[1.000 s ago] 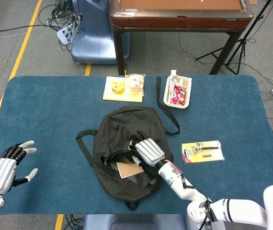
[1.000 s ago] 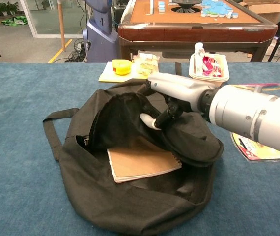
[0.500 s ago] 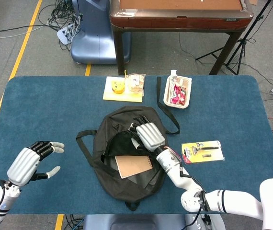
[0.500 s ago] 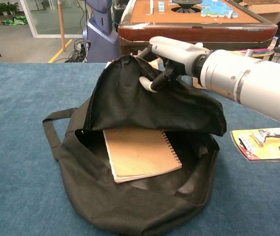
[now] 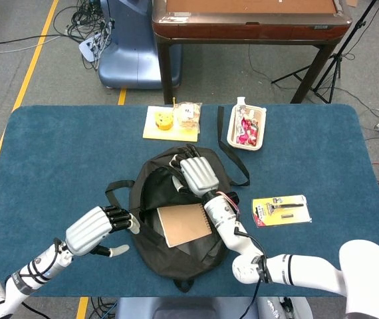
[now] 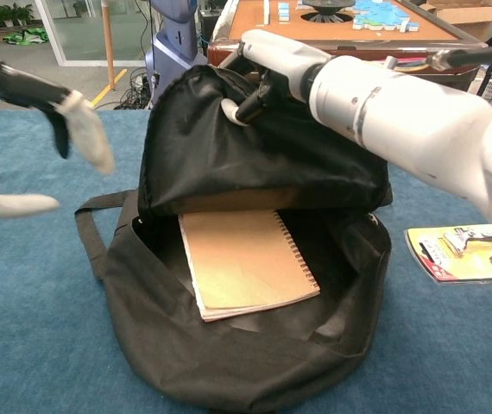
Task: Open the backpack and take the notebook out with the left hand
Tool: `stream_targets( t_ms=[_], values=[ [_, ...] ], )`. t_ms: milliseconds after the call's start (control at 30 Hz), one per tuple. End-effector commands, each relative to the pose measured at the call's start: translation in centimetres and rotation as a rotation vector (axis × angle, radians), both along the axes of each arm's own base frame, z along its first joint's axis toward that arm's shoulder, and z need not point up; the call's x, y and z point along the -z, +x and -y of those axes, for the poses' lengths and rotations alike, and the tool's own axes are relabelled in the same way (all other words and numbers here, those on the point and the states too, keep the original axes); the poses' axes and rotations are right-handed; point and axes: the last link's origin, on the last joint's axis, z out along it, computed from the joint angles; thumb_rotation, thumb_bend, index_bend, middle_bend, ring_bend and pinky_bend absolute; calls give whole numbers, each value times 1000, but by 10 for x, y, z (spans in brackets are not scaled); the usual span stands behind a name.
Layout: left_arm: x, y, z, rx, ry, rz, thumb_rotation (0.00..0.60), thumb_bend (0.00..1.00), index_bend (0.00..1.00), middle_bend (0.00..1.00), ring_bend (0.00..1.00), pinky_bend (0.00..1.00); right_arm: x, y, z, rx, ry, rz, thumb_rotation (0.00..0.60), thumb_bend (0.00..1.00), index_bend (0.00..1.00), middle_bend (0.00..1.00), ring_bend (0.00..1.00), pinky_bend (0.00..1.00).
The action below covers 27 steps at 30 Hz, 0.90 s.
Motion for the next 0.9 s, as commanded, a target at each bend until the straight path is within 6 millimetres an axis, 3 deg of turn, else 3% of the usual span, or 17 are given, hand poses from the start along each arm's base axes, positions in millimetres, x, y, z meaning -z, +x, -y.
stream_targets(
  t_ms=[33, 367, 533, 900],
  values=[
    [21, 9, -9, 39, -41, -21, 600, 224, 436, 423, 377, 420, 1, 4, 4, 12, -6, 15, 600, 999, 724, 351, 115, 62],
    [71, 8, -29, 143, -39, -156, 600, 224, 366, 395, 369, 370, 4, -1, 3, 28, 0, 23, 600, 999, 684, 334, 115, 62],
    [91, 4, -35, 150, -33, -205, 600, 224, 288, 293, 273, 310, 1, -5, 3, 40, -4, 36, 600, 999, 672, 328, 115, 62],
    [123, -2, -44, 214, 7, -322, 600, 223, 178, 157, 168, 238, -1, -14, 0, 51, -4, 37, 600, 999, 647, 315, 115, 62]
  ],
)
